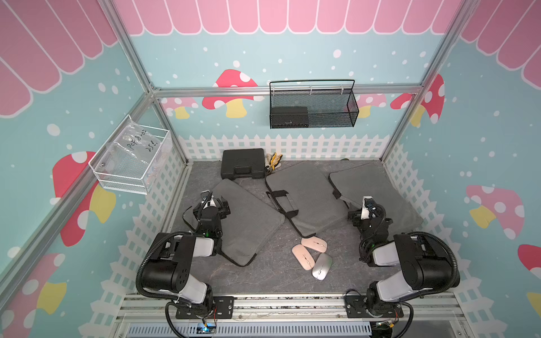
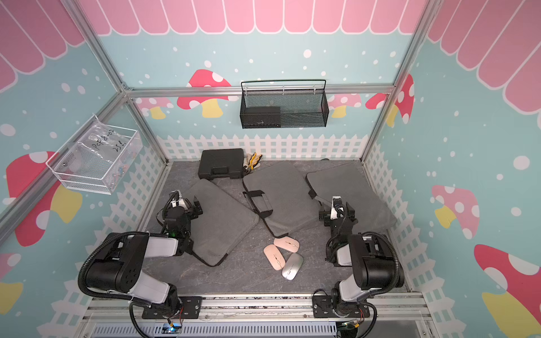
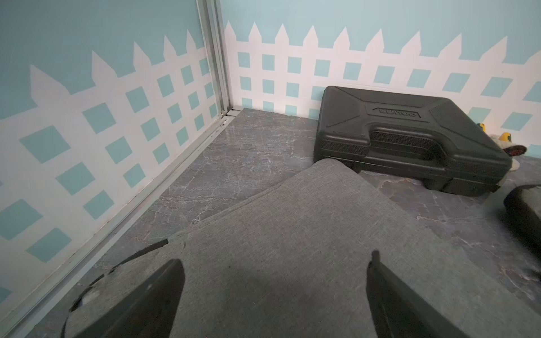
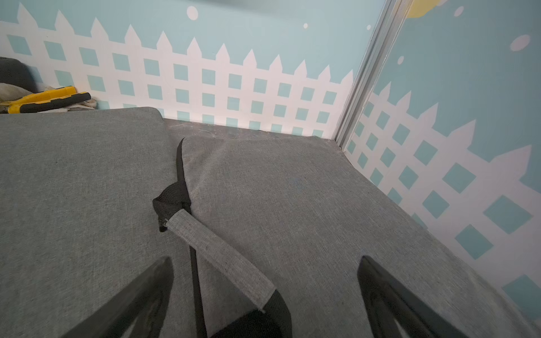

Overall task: Put the mouse into the laptop bag
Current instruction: Adjust the zippered laptop bag at the center of the board.

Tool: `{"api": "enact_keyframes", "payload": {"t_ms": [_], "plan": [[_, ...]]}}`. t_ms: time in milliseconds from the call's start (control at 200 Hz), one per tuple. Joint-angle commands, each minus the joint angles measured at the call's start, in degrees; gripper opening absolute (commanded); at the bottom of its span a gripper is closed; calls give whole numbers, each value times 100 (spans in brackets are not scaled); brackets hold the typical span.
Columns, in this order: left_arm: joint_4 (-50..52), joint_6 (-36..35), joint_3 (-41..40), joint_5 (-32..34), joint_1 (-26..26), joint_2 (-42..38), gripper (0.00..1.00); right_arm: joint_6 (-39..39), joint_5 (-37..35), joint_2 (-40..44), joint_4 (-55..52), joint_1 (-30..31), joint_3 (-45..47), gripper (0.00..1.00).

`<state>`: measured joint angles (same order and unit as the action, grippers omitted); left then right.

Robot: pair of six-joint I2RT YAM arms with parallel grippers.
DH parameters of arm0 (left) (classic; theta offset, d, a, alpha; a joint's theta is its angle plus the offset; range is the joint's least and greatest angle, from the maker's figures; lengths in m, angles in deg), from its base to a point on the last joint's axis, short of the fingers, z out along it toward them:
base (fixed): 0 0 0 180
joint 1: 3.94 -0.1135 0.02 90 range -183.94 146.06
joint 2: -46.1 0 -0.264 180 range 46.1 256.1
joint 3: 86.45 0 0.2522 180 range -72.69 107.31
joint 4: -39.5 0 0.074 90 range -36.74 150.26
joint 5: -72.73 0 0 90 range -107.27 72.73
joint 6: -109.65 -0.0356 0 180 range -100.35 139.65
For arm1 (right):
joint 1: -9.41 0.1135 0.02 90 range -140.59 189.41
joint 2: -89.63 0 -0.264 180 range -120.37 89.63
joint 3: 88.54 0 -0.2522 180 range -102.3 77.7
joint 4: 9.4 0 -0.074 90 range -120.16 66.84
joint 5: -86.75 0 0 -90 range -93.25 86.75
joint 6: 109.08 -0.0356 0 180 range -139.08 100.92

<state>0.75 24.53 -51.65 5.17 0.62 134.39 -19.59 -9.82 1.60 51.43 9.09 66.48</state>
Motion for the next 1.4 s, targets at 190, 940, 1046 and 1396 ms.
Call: {"api": "enact_keyframes", "payload": {"t_ms": [190, 940, 1046, 1396], "plan": [[-27, -111, 67, -64, -26, 11, 99, -9, -29, 45, 164, 40, -8, 100], [-39, -109, 59, -64, -25, 13, 99, -9, -27, 45, 165, 40, -3, 100], [-40, -111, 58, -56, -25, 5, 99, -10, -29, 47, 166, 40, 3, 100], [-188, -666, -500, 890, 668, -1356, 99, -1007, -759, 1848, -2394, 137, -447, 100]]}}
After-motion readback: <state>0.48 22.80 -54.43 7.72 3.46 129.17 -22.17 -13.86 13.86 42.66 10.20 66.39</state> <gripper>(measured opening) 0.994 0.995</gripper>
